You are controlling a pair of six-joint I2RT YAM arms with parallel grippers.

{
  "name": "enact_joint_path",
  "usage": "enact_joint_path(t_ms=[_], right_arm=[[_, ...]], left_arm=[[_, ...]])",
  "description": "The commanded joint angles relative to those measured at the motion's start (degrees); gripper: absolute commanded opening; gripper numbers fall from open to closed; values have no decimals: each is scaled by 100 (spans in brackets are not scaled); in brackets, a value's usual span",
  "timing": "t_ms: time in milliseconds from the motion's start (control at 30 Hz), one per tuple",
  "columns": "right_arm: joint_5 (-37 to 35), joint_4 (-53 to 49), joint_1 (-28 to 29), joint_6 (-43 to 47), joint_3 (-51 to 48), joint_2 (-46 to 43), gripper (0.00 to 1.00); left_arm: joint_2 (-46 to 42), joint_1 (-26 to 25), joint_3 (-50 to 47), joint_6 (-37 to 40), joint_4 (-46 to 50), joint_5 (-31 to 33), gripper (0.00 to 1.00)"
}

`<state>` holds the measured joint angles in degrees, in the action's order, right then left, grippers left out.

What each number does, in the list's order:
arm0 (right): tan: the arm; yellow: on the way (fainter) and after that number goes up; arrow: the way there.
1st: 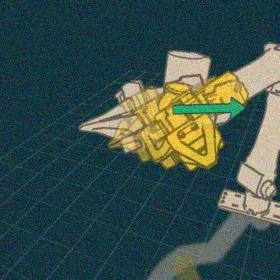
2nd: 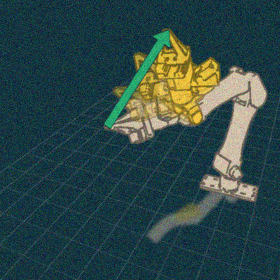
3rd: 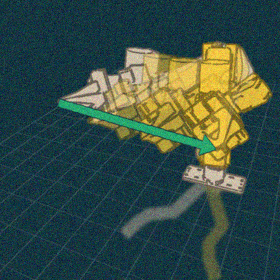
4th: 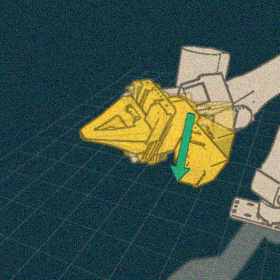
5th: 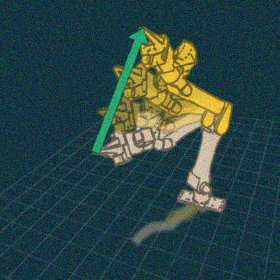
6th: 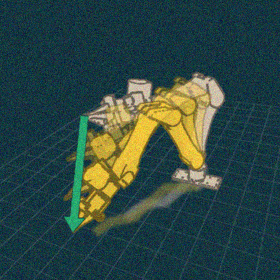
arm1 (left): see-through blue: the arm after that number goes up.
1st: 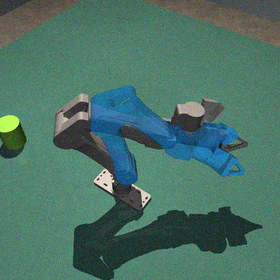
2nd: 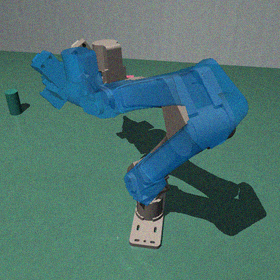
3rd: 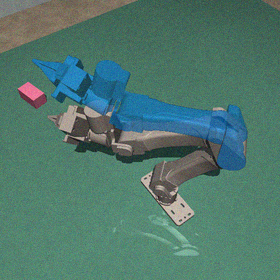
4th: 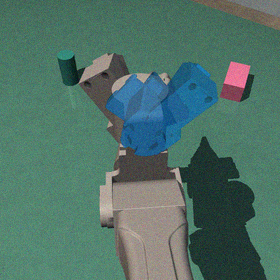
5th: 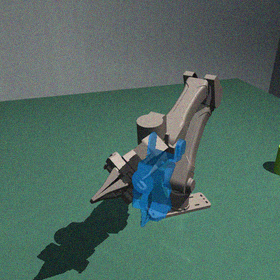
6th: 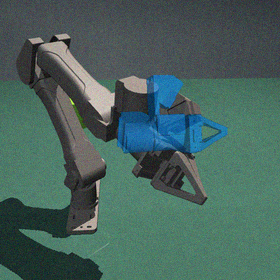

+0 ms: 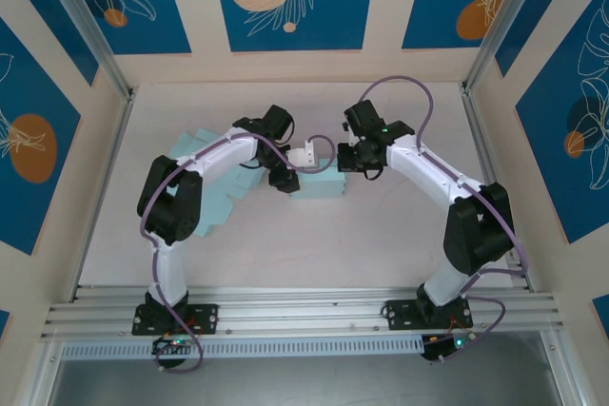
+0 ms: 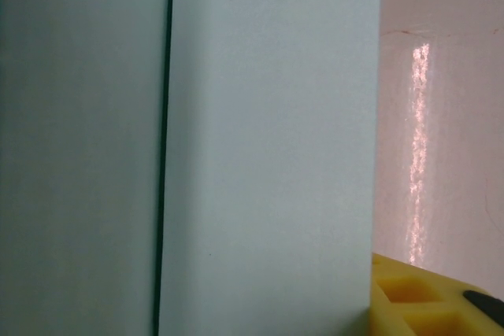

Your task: Fold the paper box

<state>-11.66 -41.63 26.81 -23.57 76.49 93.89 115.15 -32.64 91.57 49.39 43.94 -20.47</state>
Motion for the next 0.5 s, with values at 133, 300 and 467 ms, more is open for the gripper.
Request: enact_joint_path(t_ms=[133,300,467], right_arm=[[-220,35,281,-122,-260,186,0],[-232,63,281,-98,-303,191,0],[-332,-3,320,-9,-233,183,0]], left_arm=[[120,-62,19,-199,-39,49,53],[-143,-41,-6,-499,-191,33,72],[-721,-18,-336,-853,-610,136,88]])
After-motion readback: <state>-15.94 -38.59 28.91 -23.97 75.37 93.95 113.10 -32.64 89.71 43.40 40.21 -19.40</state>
